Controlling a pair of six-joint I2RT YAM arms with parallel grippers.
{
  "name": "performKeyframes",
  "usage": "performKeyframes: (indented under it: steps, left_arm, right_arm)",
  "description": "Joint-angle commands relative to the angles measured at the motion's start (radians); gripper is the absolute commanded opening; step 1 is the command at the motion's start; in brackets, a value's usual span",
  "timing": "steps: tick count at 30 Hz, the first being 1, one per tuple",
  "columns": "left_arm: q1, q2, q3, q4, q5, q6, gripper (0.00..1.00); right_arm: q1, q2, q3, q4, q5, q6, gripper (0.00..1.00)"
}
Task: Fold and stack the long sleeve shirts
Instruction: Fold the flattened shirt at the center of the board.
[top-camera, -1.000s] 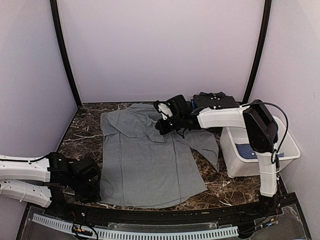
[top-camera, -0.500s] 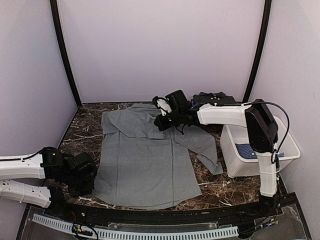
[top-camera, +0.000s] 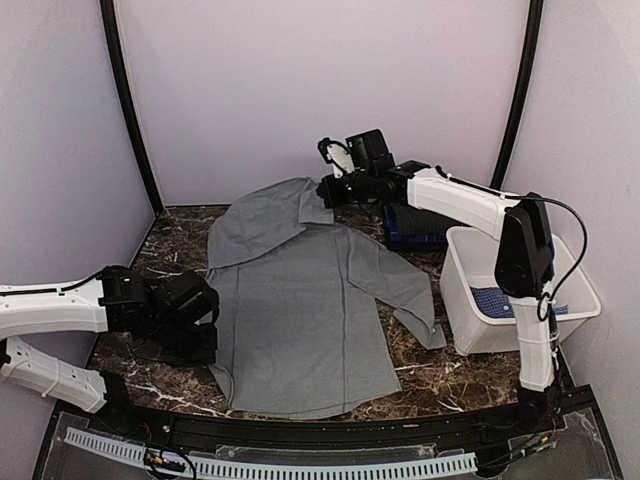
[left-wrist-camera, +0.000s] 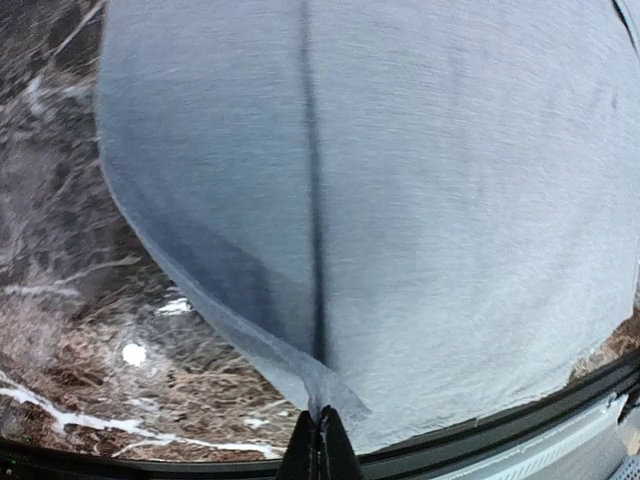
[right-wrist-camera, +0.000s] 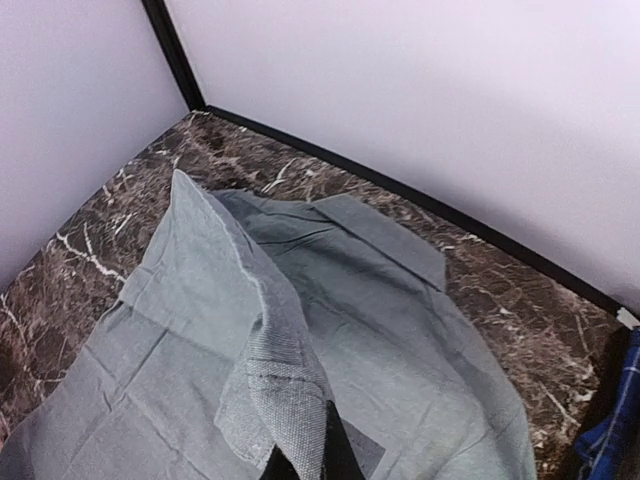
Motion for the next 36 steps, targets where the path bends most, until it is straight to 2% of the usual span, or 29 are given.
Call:
performKeyframes:
  steps: [1, 10, 17, 26, 36]
  left_arm:
    - [-0.006, 0.063, 0.081, 0.106, 0.095, 0.2, 0.0]
    - [-0.01, 0.168, 0.175, 0.186, 0.304, 0.4, 0.0]
    - [-0.013, 0.227, 0.185, 0.221, 0.463, 0.465, 0.0]
    - [-0.012, 0.267, 0.172, 0.21, 0.514, 0.5, 0.0]
    - [-0.011, 0.31, 0.157, 0.233, 0.549, 0.522, 0.0]
  right_arm:
    - [-0.049, 0.007, 0.07, -0.041, 0.004, -0.005, 0.0]
    - [-0.101, -0.091, 0.018, -0.045, 0.039, -0.014, 0.0]
    - [-0.118, -0.193, -0.112, -0.028, 0.075, -0.014, 0.0]
    - [-0.12, -0.287, -0.251, 0.0, 0.065, 0.019, 0.0]
    - [-0.117, -0.329, -0.274, -0.018, 0.042, 0.036, 0.0]
